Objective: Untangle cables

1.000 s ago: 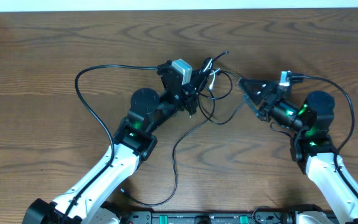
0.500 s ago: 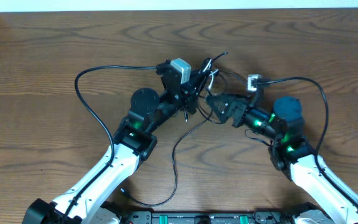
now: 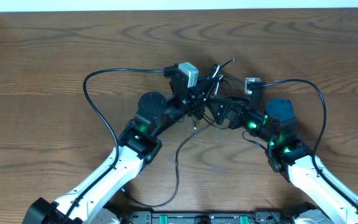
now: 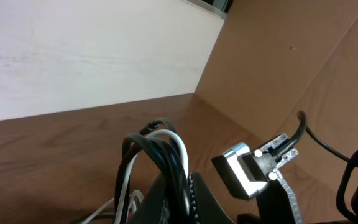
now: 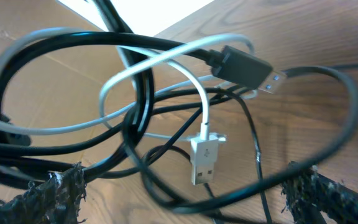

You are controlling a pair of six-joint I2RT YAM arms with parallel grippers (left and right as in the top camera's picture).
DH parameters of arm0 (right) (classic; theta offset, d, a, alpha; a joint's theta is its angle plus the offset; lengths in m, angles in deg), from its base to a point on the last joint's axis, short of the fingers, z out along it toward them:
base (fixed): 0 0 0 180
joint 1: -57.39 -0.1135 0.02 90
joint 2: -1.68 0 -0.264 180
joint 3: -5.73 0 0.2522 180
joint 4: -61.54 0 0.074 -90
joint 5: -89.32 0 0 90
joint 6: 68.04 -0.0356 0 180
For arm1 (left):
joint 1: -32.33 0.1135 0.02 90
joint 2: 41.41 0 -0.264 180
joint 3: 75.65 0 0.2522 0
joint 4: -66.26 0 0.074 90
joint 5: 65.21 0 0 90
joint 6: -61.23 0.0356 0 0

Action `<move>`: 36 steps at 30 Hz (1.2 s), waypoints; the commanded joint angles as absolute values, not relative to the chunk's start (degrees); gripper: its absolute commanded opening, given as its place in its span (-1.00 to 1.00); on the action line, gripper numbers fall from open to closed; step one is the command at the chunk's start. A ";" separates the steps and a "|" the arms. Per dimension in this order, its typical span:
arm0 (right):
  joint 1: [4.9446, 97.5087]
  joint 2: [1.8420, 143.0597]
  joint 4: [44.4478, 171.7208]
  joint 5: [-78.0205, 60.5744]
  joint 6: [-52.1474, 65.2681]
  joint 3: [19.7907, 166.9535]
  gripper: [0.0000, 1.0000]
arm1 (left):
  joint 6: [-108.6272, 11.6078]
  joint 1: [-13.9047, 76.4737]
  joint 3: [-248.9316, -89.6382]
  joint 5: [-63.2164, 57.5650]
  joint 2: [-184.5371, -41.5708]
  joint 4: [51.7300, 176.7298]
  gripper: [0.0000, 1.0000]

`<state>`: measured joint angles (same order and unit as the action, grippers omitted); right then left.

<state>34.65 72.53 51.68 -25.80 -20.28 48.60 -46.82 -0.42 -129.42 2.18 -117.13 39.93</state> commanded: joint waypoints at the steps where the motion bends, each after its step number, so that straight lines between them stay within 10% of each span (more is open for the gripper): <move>1: 34.12 72.20 52.97 -25.08 -19.06 48.58 0.99 | -47.12 -1.73 -130.62 0.98 -116.96 40.39 -0.85; 24: 33.27 72.20 68.08 -24.16 -7.84 48.58 0.94 | -47.14 -4.03 -130.62 1.61 -116.96 46.77 -0.85; 29: 33.27 72.20 68.27 -23.84 -4.26 48.58 0.28 | -49.09 -4.16 -130.62 1.13 -116.96 46.57 -0.85; 32: 33.29 72.20 68.49 -22.18 -4.11 48.58 -0.86 | -50.07 -4.29 -130.62 1.22 -116.96 46.59 -0.85; 36: 33.40 72.05 68.64 -23.18 -4.17 48.58 -0.98 | -45.83 -4.22 -130.62 4.65 -116.96 48.01 -0.85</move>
